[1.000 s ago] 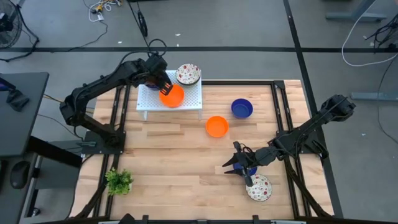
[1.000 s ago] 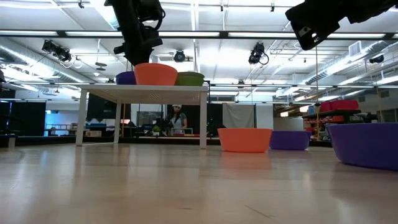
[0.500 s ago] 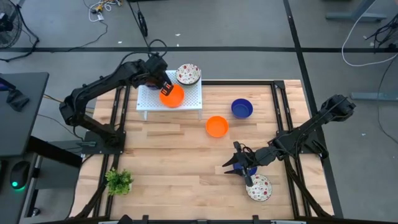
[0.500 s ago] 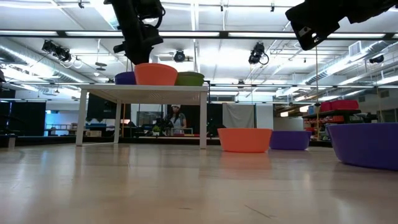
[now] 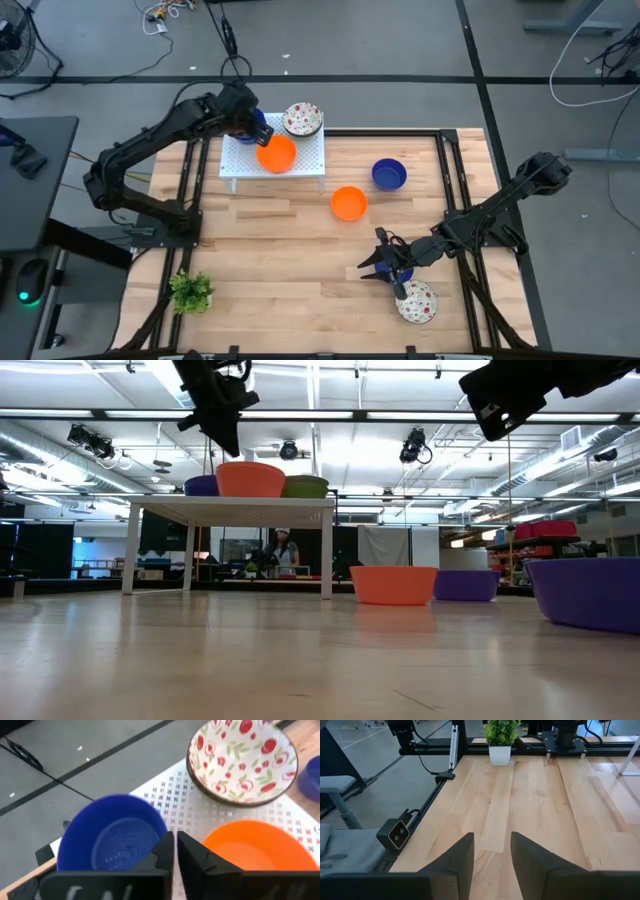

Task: Pick & Place Mini bowls
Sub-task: Stack the blue bowl on top of the blue bowl on the shelf

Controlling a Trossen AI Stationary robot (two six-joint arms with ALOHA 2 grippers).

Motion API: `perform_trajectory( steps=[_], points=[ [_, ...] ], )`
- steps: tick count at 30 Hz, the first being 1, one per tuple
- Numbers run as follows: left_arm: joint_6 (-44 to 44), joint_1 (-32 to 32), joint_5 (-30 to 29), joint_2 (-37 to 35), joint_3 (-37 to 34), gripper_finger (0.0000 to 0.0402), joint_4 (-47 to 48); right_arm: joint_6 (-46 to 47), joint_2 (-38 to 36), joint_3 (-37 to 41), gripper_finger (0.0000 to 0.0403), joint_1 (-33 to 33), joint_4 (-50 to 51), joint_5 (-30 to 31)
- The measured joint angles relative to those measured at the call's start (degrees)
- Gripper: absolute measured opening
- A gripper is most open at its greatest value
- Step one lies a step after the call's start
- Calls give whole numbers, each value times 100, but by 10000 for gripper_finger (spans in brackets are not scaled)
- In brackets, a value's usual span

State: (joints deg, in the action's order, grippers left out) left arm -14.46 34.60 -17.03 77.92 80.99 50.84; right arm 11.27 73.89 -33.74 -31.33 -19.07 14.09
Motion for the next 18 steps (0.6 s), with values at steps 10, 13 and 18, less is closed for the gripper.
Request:
perform_trajectory(
  steps=[10,13,18],
  points=[
    [163,0,-12,756,0,4,-398,20,0,0,130,0,-7,0],
    [165,29,-9,811,0,6,-421,17,0,2,130,-2,-4,0],
    [163,69,73,747,0,6,-407,17,0,2,130,-1,-2,0]
  ],
)
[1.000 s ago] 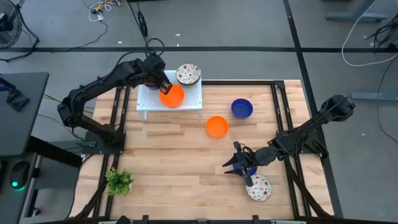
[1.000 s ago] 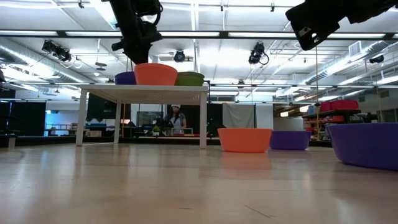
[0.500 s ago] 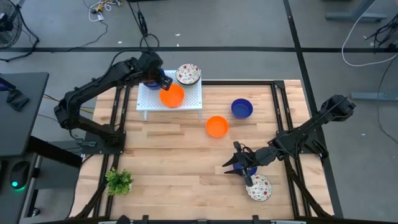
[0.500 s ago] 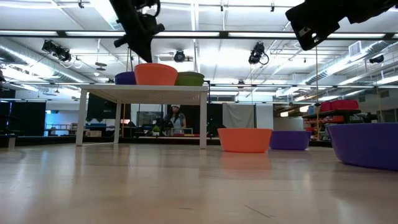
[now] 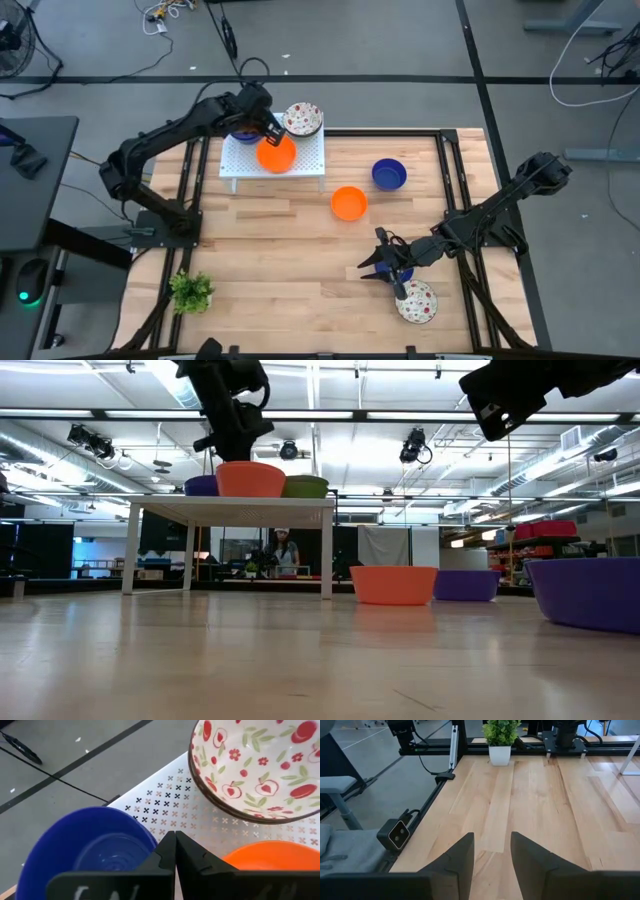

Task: Pick & Place Mini bowls
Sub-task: Stack the blue bowl on top of the blue bowl on the shelf

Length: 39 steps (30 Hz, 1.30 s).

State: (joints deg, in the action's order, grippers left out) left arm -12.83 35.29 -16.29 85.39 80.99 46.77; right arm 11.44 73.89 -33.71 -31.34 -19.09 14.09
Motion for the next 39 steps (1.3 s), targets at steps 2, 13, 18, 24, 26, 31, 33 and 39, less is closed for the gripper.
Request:
perform_trajectory(
  steps=[2,13,18,24,26,31,33,39],
  points=[
    [-5,-4,70,-143,0,4,-3,-1,0,0,130,-1,2,0],
    [-214,-4,47,-268,0,4,-112,-9,0,0,130,-1,4,0],
    [-257,-7,5,22,0,3,-51,2,0,0,130,1,5,0],
    [-252,6,-48,163,0,5,-47,2,0,0,130,-1,39,0],
    [-245,17,-48,163,0,4,-54,2,0,0,130,1,39,-2],
    [-262,17,-20,-145,-2,3,-4,2,0,0,130,1,39,0],
    [-325,15,-207,-323,-2,3,45,2,0,0,130,0,39,0],
    [-418,61,-546,-337,-1,3,378,2,0,0,130,-1,39,0]
  ],
)
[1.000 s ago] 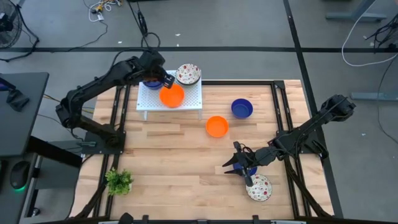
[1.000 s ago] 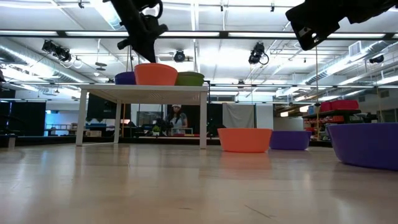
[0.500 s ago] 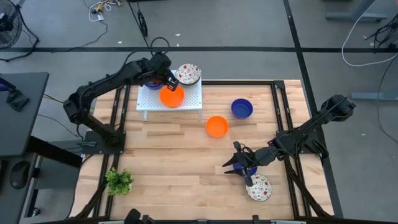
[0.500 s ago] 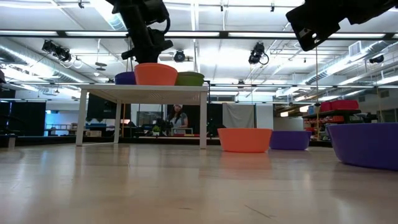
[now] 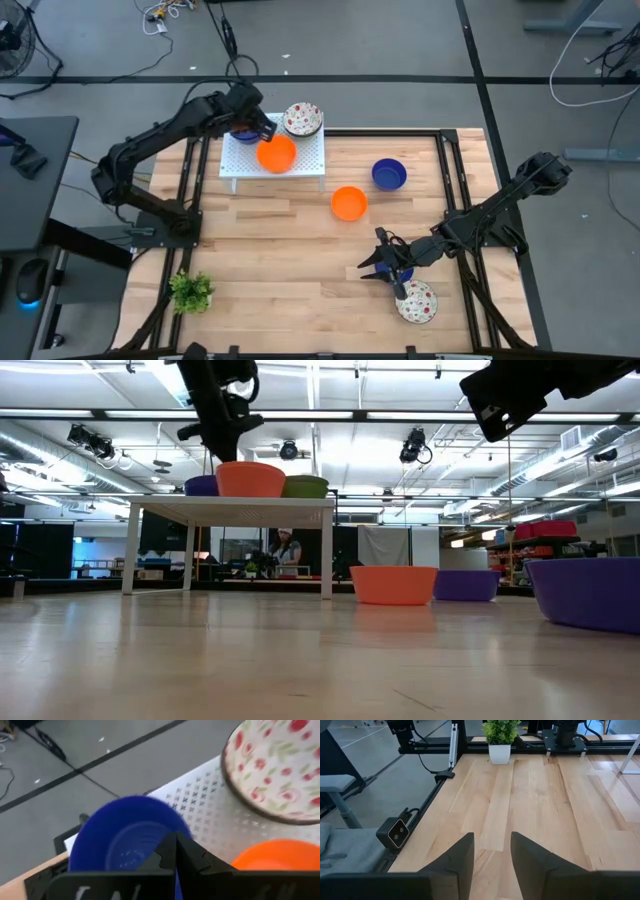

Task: Pick & Place Mini bowls
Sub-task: Stack the blue bowl on top of the blue bowl on the shelf

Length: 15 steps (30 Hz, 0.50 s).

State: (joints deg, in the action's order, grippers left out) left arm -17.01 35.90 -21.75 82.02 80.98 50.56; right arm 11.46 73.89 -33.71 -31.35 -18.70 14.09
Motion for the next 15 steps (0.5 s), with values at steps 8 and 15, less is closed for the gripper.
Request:
perform_trajectory(
  steps=[8,15],
  points=[
    [-7,4,-51,312,1,3,47,0,0,0,130,0,0,-1],
    [6,-4,-20,350,-90,3,-114,0,0,0,130,1,9,-2]
  ],
)
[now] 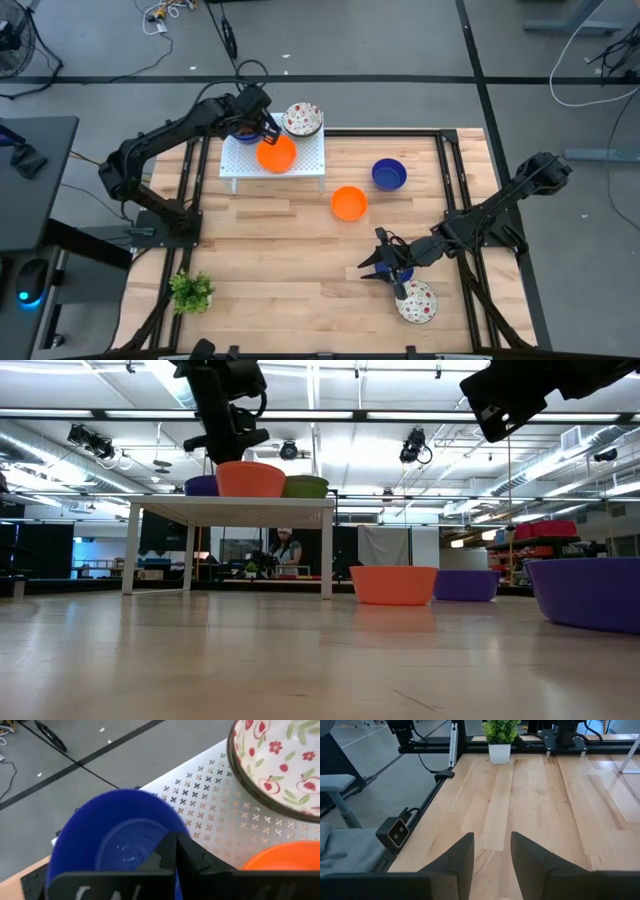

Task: Pick & Place Mini bowls
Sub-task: Stack the blue bowl on top of the blue bowl on the shelf, then stack the orange bowl on top of the orange bowls on the shelf

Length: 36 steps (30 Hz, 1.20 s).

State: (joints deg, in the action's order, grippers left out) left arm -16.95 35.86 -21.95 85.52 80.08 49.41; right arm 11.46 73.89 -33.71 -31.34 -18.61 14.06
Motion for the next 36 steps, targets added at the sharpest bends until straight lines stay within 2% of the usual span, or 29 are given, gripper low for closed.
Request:
perform_trajectory(
  steps=[7,13,19,23,26,30,32,36],
  points=[
    [49,-9,130,4,-459,3,-238,0,0,0,130,1,4,0],
    [130,-9,30,-177,-417,3,-216,-17,0,0,130,0,6,2],
    [271,-149,111,-898,-302,3,-189,1,-6,0,130,-1,185,2],
    [517,-684,-49,-1697,-510,3,-155,169,-152,0,130,7,804,140],
    [522,-1287,-357,-2370,-1163,3,-430,347,-372,2,130,49,1400,611],
    [292,-2155,-629,-3328,-2519,3,-1304,722,-606,2,130,232,1980,1185],
    [187,-2622,-638,-3674,-3263,3,-1973,821,-596,0,130,465,2050,1110],
    [156,-3688,-632,-4014,-4538,3,-3636,517,-321,2,130,1155,2016,218]
  ],
)
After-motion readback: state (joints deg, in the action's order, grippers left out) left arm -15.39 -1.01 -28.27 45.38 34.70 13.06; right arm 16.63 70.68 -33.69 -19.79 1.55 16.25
